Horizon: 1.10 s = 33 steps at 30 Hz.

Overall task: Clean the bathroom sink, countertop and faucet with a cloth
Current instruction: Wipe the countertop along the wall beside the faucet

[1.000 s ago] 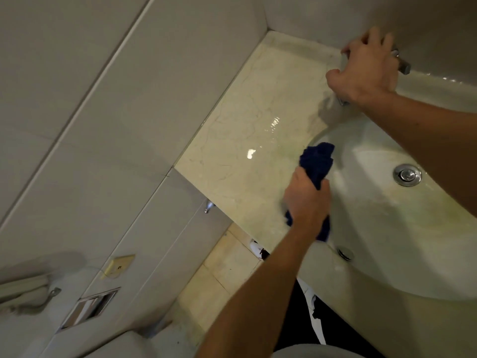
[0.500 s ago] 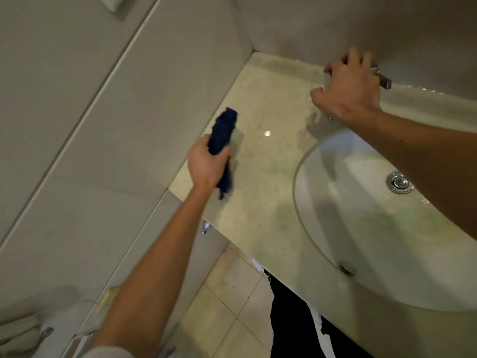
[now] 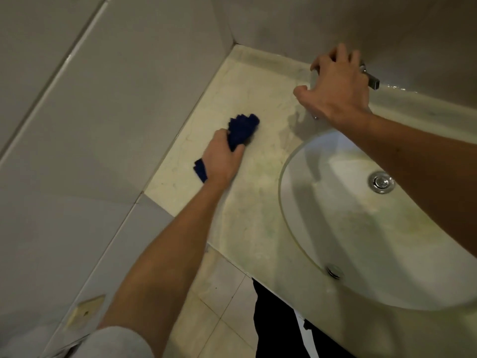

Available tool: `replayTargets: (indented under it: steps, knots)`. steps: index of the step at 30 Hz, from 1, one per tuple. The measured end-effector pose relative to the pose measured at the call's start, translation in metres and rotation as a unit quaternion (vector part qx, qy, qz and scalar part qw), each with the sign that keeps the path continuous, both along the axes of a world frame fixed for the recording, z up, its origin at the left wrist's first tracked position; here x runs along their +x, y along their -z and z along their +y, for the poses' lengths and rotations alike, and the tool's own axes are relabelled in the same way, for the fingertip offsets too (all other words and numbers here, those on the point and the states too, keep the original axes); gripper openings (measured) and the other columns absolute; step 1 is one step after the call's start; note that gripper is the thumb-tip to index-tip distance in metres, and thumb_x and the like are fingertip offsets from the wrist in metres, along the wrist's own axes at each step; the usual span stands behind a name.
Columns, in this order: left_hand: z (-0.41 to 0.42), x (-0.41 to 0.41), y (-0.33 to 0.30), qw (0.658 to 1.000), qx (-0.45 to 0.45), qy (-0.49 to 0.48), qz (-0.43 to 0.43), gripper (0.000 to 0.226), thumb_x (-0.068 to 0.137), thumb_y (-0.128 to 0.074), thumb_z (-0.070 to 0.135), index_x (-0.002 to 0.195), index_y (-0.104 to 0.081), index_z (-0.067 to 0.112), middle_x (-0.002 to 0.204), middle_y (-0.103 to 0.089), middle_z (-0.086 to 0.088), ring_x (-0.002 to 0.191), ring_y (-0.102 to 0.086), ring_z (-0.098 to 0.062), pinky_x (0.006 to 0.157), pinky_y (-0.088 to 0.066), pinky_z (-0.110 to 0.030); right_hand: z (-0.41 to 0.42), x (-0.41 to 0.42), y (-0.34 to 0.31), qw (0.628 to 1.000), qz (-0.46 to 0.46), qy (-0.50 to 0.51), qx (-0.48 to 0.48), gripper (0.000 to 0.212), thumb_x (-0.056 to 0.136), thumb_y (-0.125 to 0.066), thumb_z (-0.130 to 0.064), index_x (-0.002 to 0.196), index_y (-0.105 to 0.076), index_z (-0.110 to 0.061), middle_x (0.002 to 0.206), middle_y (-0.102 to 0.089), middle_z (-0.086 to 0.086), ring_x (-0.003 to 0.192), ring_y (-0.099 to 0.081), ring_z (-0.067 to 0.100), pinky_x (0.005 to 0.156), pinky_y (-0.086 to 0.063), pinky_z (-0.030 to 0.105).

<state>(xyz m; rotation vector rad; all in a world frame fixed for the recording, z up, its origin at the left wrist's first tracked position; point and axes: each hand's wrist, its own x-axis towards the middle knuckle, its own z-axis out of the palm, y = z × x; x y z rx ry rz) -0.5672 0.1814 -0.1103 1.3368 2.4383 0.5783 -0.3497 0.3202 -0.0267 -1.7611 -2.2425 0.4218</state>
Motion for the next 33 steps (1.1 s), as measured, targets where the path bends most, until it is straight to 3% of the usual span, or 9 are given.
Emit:
replayTargets:
  steps: [4,8,12,15,18,23,29,33]
  knots:
    - [-0.013,0.087,-0.002,0.996,-0.014,0.063,-0.065,0.04,0.082,-0.061,0.042,0.112,-0.057,0.017,0.1,-0.068,-0.005,0.09,-0.066,-0.028,0.074,-0.052,-0.041,-0.002,0.001,-0.002,1.0,0.0,-0.001,-0.006,0.058,0.084,-0.057,-0.05,0.128,-0.059,-0.012,0.134,-0.046,0.015,0.124,-0.043,0.038,0.089,-0.047,0.047]
    - [-0.026,0.141,-0.016,0.979,-0.069,0.141,-0.133,0.025,0.088,-0.068,0.024,0.108,-0.06,0.011,0.097,-0.07,-0.011,0.088,-0.067,-0.034,0.071,-0.052,-0.04,-0.003,0.001,-0.006,1.0,0.022,0.007,-0.015,0.054,0.084,-0.057,-0.046,0.126,-0.061,-0.013,0.132,-0.046,0.014,0.125,-0.042,0.037,0.089,-0.046,0.046]
    - [-0.034,0.131,-0.026,0.964,-0.08,0.193,-0.166,0.024,0.086,-0.071,0.02,0.107,-0.063,0.012,0.096,-0.069,-0.007,0.083,-0.066,-0.027,0.074,-0.056,-0.042,-0.004,0.002,-0.007,0.999,0.026,0.008,-0.019,0.054,0.085,-0.057,-0.046,0.128,-0.061,-0.014,0.131,-0.047,0.014,0.123,-0.043,0.037,0.089,-0.047,0.047]
    - [-0.023,0.092,-0.042,0.962,-0.039,0.19,-0.192,0.028,0.077,-0.071,0.025,0.103,-0.068,0.013,0.092,-0.071,-0.005,0.081,-0.067,-0.023,0.072,-0.055,-0.038,-0.003,0.002,-0.007,0.999,0.028,0.011,-0.018,0.054,0.086,-0.058,-0.046,0.129,-0.061,-0.014,0.131,-0.048,0.013,0.122,-0.044,0.036,0.088,-0.049,0.047]
    - [0.011,0.043,-0.061,0.968,-0.001,0.214,-0.128,0.037,0.072,-0.07,0.032,0.105,-0.071,0.015,0.095,-0.071,-0.003,0.085,-0.066,-0.021,0.073,-0.051,-0.034,-0.002,0.002,-0.005,0.999,0.035,0.02,-0.011,0.051,0.086,-0.059,-0.044,0.128,-0.062,-0.015,0.128,-0.049,0.01,0.121,-0.045,0.034,0.085,-0.049,0.045]
    - [0.113,-0.025,-0.066,0.955,0.027,0.294,0.008,0.035,0.078,-0.076,0.022,0.111,-0.069,0.014,0.095,-0.057,0.006,0.084,-0.056,-0.013,0.068,-0.045,-0.032,0.0,0.0,-0.002,0.999,0.036,0.029,-0.007,0.048,0.087,-0.062,-0.043,0.128,-0.062,-0.019,0.126,-0.05,0.005,0.119,-0.045,0.028,0.084,-0.05,0.041]
    - [0.231,-0.034,-0.025,0.907,0.064,0.407,0.084,0.035,0.078,-0.078,0.017,0.111,-0.072,0.006,0.101,-0.064,-0.013,0.093,-0.061,-0.032,0.074,-0.049,-0.041,0.002,-0.001,0.004,0.998,0.036,0.047,0.001,0.045,0.088,-0.061,-0.043,0.127,-0.063,-0.022,0.123,-0.049,0.001,0.117,-0.045,0.024,0.08,-0.051,0.04]
    - [0.256,-0.011,0.004,0.888,0.041,0.441,0.121,0.042,0.08,-0.075,0.023,0.12,-0.07,0.01,0.112,-0.064,-0.012,0.102,-0.061,-0.032,0.08,-0.051,-0.046,0.004,-0.001,0.006,0.998,0.027,0.056,0.0,0.046,0.088,-0.059,-0.044,0.129,-0.062,-0.023,0.124,-0.049,0.001,0.118,-0.045,0.024,0.081,-0.051,0.041]
